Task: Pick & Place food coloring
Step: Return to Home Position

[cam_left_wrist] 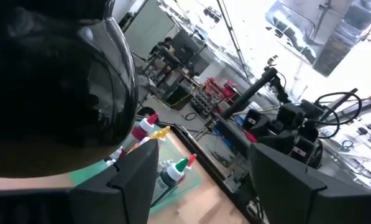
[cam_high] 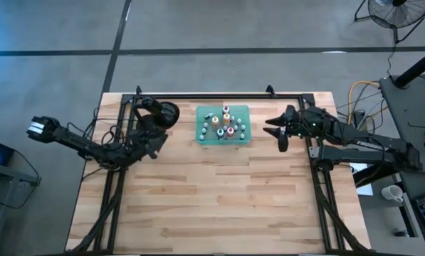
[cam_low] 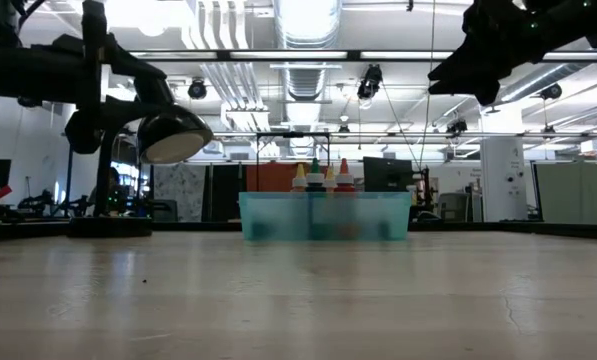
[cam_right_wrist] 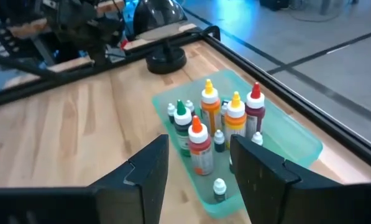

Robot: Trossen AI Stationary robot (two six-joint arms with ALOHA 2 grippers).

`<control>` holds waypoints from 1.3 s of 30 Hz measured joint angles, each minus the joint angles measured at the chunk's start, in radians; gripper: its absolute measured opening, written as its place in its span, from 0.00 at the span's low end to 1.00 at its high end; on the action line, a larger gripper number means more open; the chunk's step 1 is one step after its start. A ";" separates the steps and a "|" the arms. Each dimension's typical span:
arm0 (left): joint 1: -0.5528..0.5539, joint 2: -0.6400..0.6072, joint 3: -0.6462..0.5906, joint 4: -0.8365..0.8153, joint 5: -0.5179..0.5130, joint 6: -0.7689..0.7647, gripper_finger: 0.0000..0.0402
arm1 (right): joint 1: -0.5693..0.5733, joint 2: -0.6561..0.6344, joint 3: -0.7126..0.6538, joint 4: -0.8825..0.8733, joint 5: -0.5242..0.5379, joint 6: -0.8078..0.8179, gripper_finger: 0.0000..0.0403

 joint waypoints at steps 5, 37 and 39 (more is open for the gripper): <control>-0.002 -0.046 0.000 -0.067 0.002 -0.001 0.55 | 0.000 0.014 0.000 -0.001 0.000 -0.043 0.41; 0.444 -0.616 -0.004 -0.253 0.008 -0.001 0.55 | 0.001 -0.158 -0.329 0.011 -0.002 -0.044 0.41; 0.444 -0.652 -0.004 -0.253 0.008 -0.001 0.55 | 0.001 -0.182 -0.375 0.006 -0.002 -0.044 0.41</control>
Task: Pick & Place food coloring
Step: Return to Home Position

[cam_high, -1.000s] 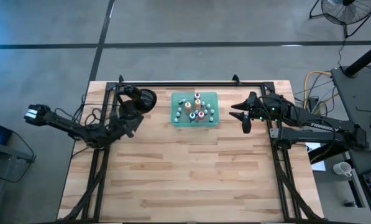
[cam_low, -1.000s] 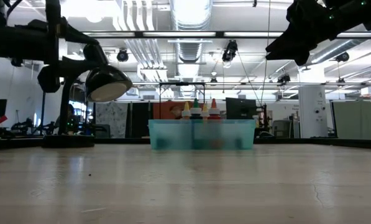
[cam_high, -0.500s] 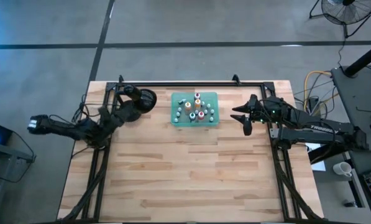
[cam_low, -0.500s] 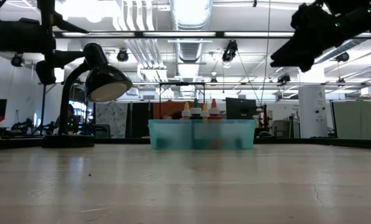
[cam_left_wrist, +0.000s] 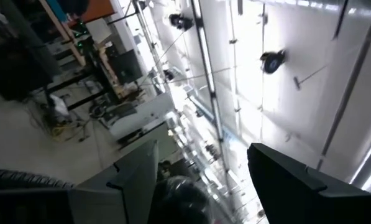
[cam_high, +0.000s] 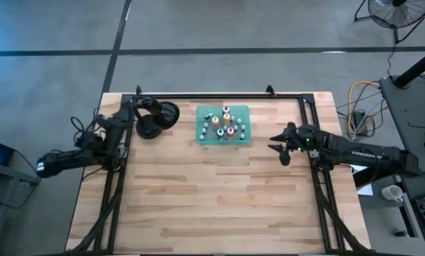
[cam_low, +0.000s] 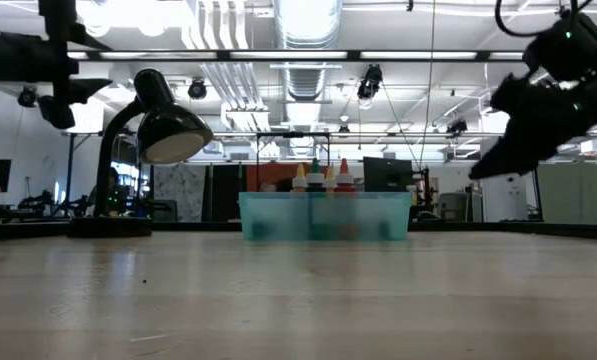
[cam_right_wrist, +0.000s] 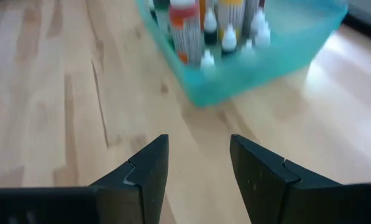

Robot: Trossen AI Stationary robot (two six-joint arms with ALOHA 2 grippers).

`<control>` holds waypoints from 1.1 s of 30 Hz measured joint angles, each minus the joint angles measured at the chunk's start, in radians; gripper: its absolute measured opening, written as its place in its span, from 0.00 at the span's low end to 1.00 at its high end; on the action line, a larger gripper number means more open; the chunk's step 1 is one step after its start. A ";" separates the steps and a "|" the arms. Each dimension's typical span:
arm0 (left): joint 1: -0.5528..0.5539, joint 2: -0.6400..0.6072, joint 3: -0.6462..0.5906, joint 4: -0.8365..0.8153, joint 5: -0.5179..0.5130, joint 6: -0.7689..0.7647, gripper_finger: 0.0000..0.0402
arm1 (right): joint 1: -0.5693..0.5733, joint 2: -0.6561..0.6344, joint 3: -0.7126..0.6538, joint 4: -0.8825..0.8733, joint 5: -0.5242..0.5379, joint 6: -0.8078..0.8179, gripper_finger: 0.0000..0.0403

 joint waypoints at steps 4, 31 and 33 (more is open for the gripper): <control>0.000 -0.043 0.000 -0.006 0.000 0.000 0.55 | 0.000 -0.038 -0.076 0.001 0.000 0.000 0.41; -0.006 -0.045 -0.002 -0.408 0.003 0.000 0.55 | 0.002 -0.264 -0.153 0.222 0.001 0.000 0.41; -0.006 -0.045 -0.002 -0.460 0.004 0.000 0.55 | 0.002 -0.260 -0.153 0.221 0.001 0.000 0.41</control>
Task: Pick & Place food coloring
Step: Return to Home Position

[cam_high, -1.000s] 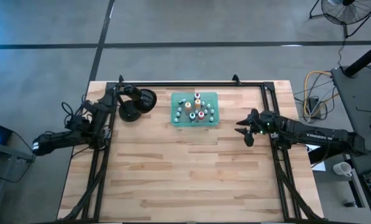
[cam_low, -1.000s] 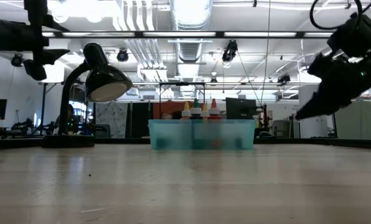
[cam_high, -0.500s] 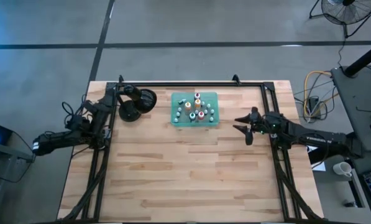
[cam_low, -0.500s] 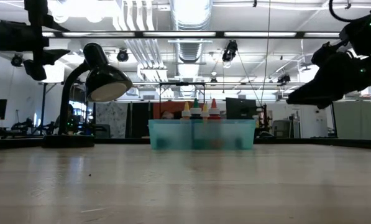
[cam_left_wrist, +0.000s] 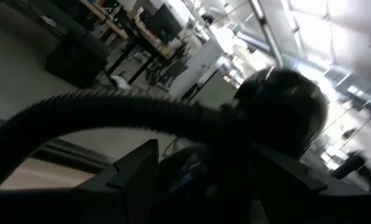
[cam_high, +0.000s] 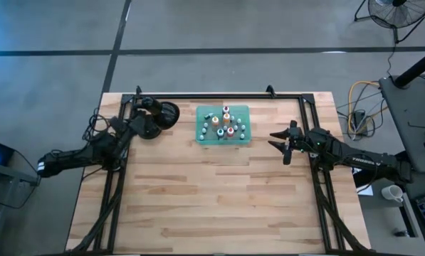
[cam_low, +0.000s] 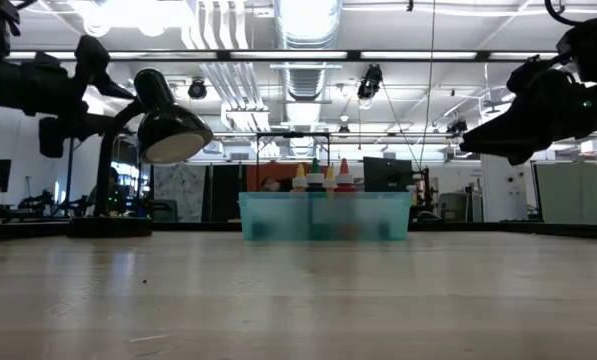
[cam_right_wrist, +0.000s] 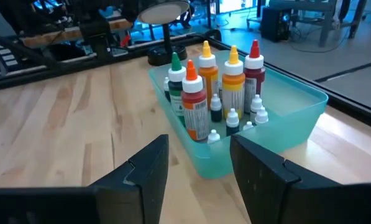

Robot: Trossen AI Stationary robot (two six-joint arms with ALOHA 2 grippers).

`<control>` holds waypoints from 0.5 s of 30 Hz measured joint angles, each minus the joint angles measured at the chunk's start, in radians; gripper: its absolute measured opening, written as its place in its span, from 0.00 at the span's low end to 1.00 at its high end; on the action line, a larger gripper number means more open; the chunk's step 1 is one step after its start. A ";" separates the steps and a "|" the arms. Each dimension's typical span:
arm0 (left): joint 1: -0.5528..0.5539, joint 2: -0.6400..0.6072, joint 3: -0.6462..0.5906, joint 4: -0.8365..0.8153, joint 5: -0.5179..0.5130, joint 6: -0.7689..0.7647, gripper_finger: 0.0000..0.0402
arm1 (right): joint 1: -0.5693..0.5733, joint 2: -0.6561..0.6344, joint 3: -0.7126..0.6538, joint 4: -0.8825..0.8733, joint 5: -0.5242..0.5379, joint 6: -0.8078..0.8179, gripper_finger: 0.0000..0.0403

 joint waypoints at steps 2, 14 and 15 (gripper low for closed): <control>-0.002 0.000 0.000 -0.044 0.000 0.000 0.55 | 0.000 0.003 0.000 0.000 0.000 0.000 0.41; -0.053 0.000 0.000 -0.091 0.000 0.000 0.55 | 0.000 0.004 0.000 0.000 0.000 0.000 0.41; -0.053 0.000 0.000 -0.094 0.000 0.011 0.55 | 0.000 0.004 0.000 -0.001 0.000 0.000 0.41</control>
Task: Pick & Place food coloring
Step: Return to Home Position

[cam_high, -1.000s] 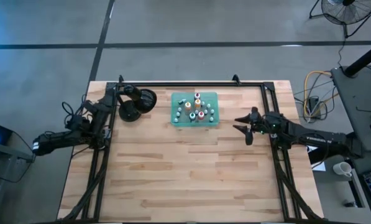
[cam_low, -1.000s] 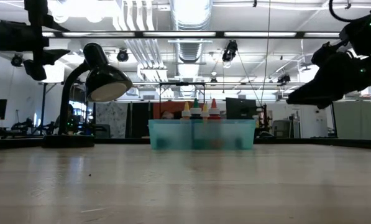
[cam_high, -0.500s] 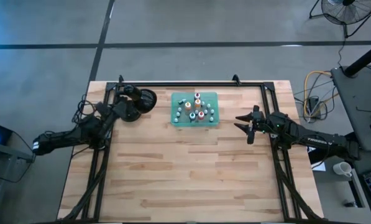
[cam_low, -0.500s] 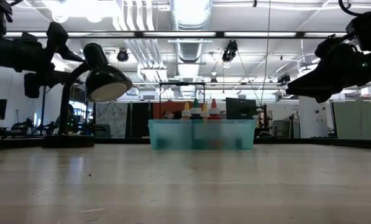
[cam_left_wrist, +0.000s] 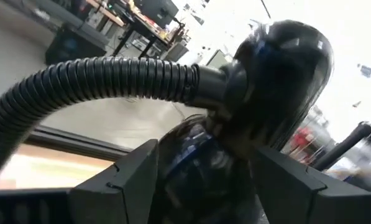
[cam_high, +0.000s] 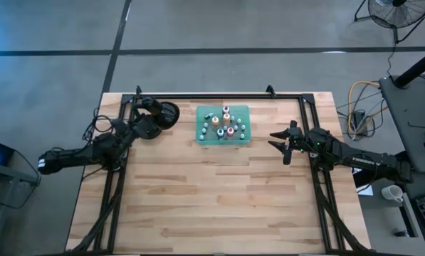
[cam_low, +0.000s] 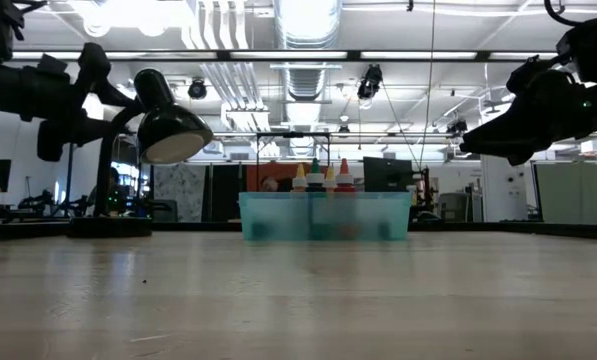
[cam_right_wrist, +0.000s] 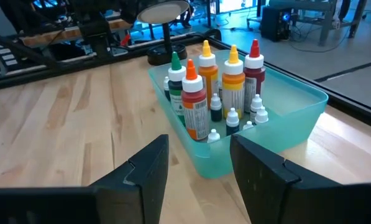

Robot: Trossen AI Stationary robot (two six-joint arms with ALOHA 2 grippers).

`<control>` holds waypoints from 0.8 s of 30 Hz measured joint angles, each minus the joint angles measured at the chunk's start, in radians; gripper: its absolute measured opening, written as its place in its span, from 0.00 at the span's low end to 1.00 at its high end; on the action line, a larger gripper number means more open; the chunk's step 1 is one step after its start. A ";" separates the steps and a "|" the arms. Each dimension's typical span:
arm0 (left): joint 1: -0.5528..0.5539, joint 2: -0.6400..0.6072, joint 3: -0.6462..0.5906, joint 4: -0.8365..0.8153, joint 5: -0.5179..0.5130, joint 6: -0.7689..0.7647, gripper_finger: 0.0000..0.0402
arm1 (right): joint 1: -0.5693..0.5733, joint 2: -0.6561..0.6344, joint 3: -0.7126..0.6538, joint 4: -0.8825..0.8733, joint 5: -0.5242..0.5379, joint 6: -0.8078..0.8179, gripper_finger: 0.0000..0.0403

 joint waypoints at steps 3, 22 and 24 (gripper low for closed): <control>0.000 0.000 0.000 -0.012 0.000 0.074 0.55 | 0.000 0.000 0.000 0.000 0.000 0.000 0.41; 0.000 -0.001 0.000 -0.032 1.071 0.604 0.55 | 0.000 0.000 0.000 0.000 0.000 0.000 0.41; 0.002 -0.001 0.000 -0.048 1.061 0.604 0.55 | 0.000 0.000 0.000 0.000 0.000 0.000 0.41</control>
